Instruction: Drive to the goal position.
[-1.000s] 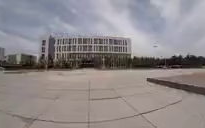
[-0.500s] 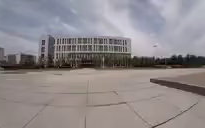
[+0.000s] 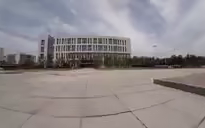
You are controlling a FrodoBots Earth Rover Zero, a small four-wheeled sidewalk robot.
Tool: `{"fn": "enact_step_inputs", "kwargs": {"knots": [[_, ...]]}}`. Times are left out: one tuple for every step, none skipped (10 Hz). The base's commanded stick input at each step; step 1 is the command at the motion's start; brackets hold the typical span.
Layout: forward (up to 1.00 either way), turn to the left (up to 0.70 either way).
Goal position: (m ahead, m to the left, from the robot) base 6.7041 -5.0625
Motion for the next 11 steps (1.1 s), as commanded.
{"fn": "enact_step_inputs", "kwargs": {"knots": [[0.70, 0.00], [0.70, 0.00], [0.70, -0.16], [0.70, -0.35], [0.70, -0.35], [0.70, -0.30], [0.70, 0.00], [0.70, 0.00], [0.70, 0.00], [0.70, 0.00], [0.70, 0.00]]}}
